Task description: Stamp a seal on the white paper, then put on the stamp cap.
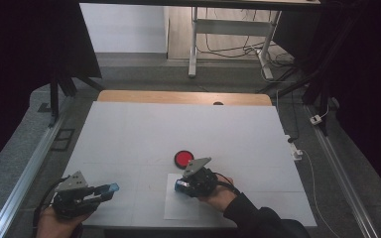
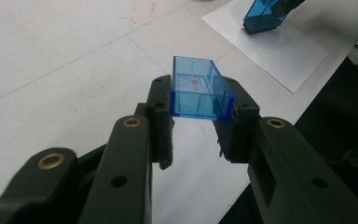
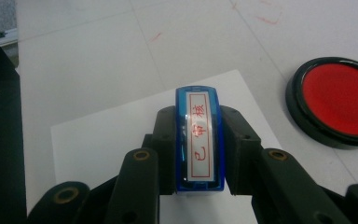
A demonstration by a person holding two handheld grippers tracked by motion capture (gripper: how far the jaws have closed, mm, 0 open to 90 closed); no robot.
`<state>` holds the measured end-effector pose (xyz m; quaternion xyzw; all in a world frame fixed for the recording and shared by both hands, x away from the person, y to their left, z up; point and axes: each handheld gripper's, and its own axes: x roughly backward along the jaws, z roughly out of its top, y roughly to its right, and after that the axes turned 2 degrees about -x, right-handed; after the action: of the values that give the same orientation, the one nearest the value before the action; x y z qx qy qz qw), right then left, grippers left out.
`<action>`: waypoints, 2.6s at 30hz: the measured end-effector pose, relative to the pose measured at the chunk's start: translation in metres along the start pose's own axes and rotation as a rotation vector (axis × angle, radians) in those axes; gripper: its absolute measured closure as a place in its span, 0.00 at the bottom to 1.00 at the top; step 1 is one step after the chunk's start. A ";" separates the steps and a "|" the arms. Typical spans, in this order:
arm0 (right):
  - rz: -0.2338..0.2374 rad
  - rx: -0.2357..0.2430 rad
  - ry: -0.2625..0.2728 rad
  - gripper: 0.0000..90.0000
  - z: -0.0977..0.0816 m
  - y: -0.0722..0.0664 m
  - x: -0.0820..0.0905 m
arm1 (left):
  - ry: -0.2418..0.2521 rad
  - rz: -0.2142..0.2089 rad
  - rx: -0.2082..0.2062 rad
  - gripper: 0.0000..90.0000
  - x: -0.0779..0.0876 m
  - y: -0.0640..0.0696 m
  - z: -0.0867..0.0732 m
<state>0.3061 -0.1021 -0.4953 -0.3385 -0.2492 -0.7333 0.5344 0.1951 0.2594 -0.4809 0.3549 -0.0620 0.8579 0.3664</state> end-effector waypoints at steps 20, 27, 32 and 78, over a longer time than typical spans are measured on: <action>0.012 -0.047 0.055 0.78 0.006 0.007 0.019 | 0.001 -0.002 0.000 0.76 0.000 0.000 0.000; 0.019 -0.063 0.074 0.78 0.008 0.010 0.025 | 0.000 -0.002 0.001 0.76 0.000 0.000 0.000; 0.015 -0.056 0.094 0.78 0.011 0.009 0.031 | 0.001 -0.003 0.000 0.76 0.000 0.000 0.000; 0.023 -0.027 0.203 0.78 0.024 0.009 0.069 | -0.005 -0.003 -0.005 0.76 0.000 0.000 0.001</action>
<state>0.3063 -0.1297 -0.4273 -0.2724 -0.1799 -0.7611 0.5605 0.1954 0.2585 -0.4806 0.3561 -0.0645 0.8563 0.3684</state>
